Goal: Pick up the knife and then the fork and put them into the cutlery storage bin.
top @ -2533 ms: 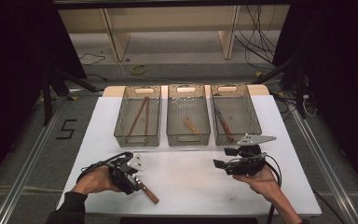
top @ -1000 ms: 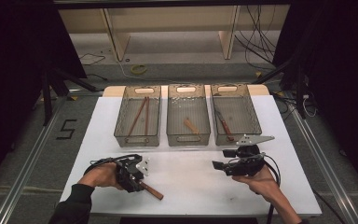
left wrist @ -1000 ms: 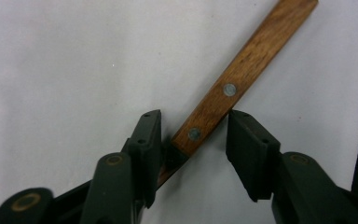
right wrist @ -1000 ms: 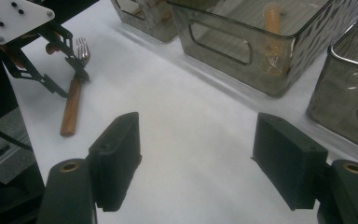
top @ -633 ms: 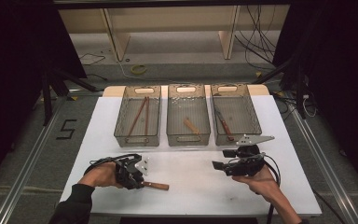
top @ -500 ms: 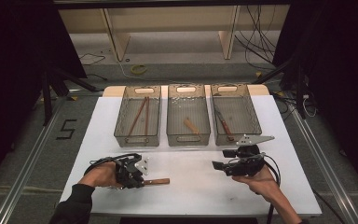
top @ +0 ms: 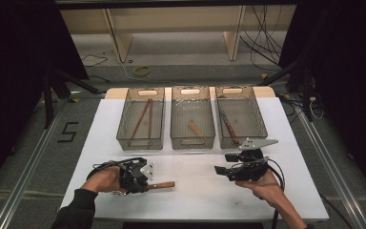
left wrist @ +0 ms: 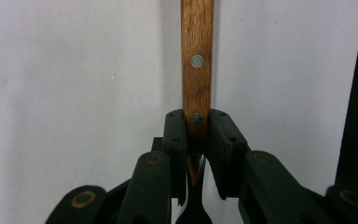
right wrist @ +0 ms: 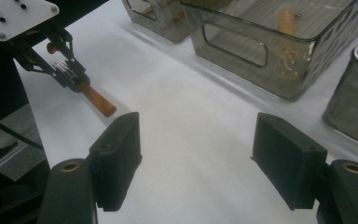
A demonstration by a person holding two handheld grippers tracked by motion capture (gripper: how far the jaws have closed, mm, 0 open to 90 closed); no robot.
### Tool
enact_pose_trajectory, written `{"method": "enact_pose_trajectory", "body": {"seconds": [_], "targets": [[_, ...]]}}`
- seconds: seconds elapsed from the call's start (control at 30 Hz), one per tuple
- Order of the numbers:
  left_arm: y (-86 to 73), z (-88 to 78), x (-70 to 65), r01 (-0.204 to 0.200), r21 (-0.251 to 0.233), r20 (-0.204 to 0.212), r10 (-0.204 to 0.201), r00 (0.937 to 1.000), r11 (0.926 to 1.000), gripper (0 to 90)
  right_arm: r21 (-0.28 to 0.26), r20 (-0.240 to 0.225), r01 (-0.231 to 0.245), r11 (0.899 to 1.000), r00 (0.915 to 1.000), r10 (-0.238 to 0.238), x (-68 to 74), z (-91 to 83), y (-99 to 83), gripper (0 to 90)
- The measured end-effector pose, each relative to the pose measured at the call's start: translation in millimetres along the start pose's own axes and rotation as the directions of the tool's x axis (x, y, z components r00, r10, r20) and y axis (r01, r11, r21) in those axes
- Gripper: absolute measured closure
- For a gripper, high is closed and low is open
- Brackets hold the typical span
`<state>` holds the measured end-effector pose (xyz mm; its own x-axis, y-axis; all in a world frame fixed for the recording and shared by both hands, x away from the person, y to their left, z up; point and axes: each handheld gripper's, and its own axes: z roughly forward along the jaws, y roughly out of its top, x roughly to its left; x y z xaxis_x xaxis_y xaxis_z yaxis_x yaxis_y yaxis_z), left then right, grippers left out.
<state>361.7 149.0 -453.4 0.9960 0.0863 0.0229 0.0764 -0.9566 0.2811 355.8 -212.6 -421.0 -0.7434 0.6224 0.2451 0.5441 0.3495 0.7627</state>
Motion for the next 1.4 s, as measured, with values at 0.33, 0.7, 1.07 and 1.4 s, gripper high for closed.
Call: {"method": "enact_pose_trajectory", "body": {"seconds": [0.33,0.7,1.07,1.4], "targets": [[27.6,-11.8,-11.4,-0.066,-0.047,-0.017,0.065,0.9977,0.9967,77.4,0.009,-0.041,0.043,0.999,0.9982,-0.043,14.7,7.7,5.7,32.8],[62.3,-7.7,-17.8,-0.155,-0.044,-0.004,0.155,0.9878,0.9869,77.3,0.071,-0.105,0.151,0.986,0.9841,-0.144,43.1,30.6,10.6,32.9],[81.7,-5.7,-25.7,-0.196,-0.051,-0.001,0.196,0.9807,0.9794,77.4,0.180,-0.188,0.276,0.944,0.9520,-0.242,66.1,53.2,5.1,37.5],[88.5,-7.2,-28.2,-0.228,-0.048,-0.010,0.228,0.9736,0.9725,77.3,0.219,-0.206,0.329,0.919,0.9358,-0.286,76.7,64.1,-1.5,49.6]]}}
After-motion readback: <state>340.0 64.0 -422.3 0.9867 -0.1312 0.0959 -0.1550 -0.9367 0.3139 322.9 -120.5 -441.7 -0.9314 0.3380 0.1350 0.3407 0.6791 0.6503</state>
